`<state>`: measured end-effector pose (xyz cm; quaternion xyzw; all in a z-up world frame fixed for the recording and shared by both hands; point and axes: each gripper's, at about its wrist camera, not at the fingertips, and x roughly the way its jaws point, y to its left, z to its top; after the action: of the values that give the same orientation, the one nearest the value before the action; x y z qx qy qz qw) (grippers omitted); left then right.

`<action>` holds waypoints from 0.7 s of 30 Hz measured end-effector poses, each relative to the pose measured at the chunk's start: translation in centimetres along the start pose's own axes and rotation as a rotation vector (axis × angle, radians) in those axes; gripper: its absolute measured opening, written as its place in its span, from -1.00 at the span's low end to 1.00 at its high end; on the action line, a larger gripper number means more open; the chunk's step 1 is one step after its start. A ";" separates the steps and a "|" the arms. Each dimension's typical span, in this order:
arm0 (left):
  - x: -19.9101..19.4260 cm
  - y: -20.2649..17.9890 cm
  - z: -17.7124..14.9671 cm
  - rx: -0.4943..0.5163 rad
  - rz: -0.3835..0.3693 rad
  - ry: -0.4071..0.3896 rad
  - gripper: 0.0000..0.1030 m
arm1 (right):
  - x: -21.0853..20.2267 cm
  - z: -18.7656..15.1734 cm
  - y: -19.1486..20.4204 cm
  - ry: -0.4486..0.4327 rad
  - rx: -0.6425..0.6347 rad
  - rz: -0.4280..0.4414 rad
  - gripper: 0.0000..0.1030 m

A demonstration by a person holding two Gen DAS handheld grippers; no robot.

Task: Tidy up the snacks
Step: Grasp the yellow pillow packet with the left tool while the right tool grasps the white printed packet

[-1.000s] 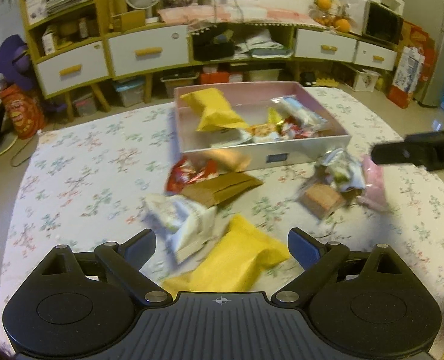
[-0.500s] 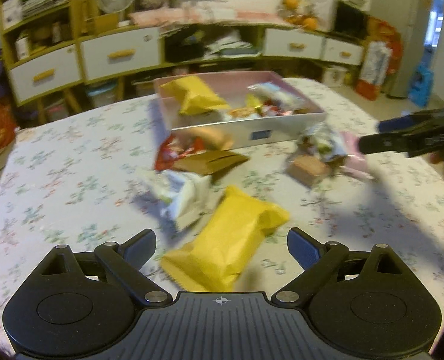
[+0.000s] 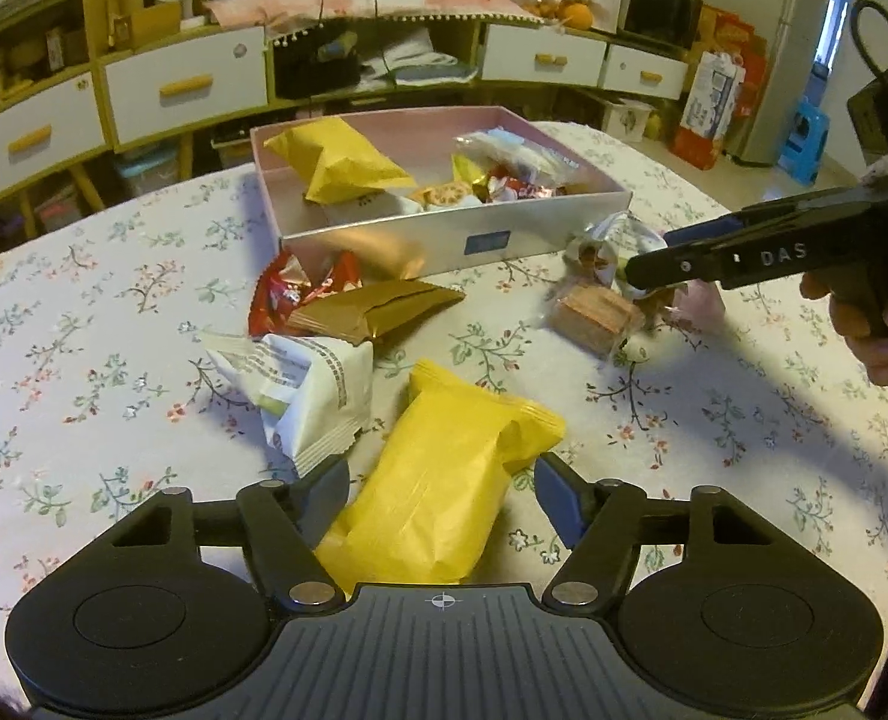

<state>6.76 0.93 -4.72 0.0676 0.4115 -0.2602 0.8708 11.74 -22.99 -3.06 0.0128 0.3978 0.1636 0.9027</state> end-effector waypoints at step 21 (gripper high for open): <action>2.0 -1.0 0.1 -0.048 0.033 0.056 -0.19 | 1.9 0.4 -1.1 0.032 0.109 0.002 0.13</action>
<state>7.42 -0.75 -6.08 0.0605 0.4407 -0.2340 0.8645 13.55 -23.35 -4.33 0.0595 0.4206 0.1429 0.8939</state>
